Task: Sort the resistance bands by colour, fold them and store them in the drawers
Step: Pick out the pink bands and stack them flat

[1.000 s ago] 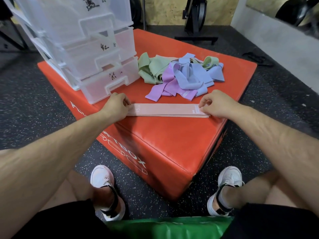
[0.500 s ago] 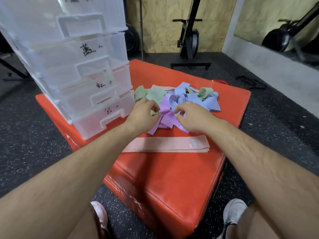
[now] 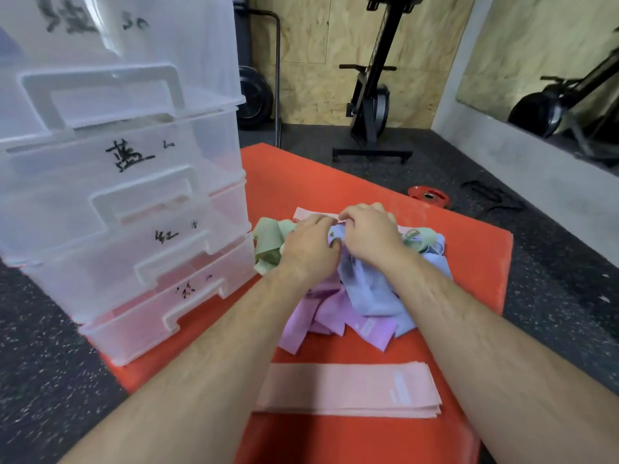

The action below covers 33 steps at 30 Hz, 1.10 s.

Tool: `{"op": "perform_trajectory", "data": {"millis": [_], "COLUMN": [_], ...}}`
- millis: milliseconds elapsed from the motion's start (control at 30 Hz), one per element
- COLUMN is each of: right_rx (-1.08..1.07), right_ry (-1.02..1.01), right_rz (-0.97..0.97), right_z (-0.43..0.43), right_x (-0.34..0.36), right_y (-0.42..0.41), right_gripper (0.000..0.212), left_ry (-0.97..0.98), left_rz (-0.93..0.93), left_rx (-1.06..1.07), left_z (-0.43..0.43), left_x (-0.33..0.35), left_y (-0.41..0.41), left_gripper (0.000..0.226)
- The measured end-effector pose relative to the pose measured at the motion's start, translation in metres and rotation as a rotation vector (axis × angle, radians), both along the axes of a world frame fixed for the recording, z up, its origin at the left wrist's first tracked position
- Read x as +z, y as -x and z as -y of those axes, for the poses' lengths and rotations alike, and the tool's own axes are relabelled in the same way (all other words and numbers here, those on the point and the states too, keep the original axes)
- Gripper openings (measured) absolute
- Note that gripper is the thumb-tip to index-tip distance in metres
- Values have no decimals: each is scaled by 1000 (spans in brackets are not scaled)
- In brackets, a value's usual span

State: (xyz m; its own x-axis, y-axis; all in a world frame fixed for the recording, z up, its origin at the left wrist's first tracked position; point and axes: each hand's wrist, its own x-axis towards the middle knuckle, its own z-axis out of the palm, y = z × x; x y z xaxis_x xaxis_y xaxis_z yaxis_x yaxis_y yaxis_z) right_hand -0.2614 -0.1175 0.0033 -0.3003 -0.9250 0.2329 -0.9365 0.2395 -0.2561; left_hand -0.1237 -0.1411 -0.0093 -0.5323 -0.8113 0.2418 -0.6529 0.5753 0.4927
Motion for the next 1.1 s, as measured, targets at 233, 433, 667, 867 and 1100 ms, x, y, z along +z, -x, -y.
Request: {"op": "perform_trajectory", "data": {"millis": [233, 433, 667, 867, 1100], "right_rx": [-48, -106, -79, -123, -63], "right_ry": [-322, -261, -284, -431, -390], "right_rz": [107, 201, 179, 109, 174], "right_z": [64, 70, 67, 64, 70], "right_x": [-24, -33, -18, -13, -18], "right_y": [24, 28, 23, 10, 9], "right_gripper": [30, 44, 41, 43, 49], "left_ry": [-66, -82, -59, -80, -101], "left_rz": [-11, -10, -37, -16, -45], "left_rx": [73, 84, 72, 72, 64], "left_z": [22, 23, 12, 17, 14], "left_x": [-22, -33, -23, -22, -17], "left_y": [25, 25, 16, -3, -12], "left_gripper": [37, 20, 11, 33, 42]}}
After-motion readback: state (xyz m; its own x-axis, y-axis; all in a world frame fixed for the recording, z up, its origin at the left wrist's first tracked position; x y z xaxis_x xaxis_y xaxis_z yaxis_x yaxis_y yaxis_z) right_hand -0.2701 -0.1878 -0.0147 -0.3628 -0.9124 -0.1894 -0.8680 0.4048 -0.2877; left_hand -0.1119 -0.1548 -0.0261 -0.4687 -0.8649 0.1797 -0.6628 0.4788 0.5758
